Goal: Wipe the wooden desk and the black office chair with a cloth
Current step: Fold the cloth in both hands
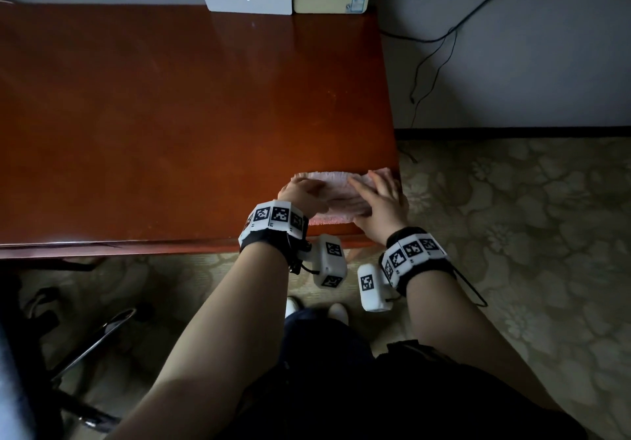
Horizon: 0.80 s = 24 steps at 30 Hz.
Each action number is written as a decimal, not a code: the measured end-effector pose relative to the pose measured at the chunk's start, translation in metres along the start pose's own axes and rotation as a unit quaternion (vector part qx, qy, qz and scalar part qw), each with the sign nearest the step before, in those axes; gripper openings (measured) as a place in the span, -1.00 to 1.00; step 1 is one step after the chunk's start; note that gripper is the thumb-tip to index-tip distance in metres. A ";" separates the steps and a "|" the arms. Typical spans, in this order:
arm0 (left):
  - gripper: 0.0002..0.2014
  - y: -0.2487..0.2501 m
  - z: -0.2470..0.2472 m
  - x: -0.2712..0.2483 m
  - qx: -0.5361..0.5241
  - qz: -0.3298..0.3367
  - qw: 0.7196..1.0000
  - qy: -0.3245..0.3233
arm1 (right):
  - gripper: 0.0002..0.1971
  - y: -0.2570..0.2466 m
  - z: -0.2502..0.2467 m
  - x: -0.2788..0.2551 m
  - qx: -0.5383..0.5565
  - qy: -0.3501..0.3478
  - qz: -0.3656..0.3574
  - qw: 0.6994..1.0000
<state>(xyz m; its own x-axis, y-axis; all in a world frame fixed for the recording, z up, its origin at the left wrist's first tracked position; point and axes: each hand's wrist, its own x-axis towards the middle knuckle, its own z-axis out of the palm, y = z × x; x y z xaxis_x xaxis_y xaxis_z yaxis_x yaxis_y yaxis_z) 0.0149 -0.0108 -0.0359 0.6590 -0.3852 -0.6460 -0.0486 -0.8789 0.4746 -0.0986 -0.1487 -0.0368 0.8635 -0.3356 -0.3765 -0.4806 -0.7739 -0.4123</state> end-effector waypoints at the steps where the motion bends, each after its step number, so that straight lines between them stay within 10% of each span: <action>1: -0.36 0.002 -0.001 -0.001 0.001 0.004 1.000 -0.001 | -0.29 -0.001 -0.003 0.001 -0.009 -0.011 0.004 1.000; 8: -0.52 0.020 -0.028 -0.018 -0.027 -0.003 0.999 0.045 | -0.28 -0.027 -0.046 0.009 0.033 -0.053 0.011 0.998; 24: -0.49 0.114 -0.227 -0.089 0.094 0.098 0.950 0.280 | -0.44 -0.171 -0.245 0.024 -0.090 0.116 -0.107 0.983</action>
<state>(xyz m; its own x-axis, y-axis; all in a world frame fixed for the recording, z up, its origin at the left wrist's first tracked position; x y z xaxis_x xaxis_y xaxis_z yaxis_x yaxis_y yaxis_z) 0.1210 -0.0129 0.2121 0.9168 -0.3834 -0.1115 -0.3109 -0.8607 0.4033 0.0416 -0.1563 0.2281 0.9636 -0.2520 -0.0890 -0.2672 -0.9155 -0.3008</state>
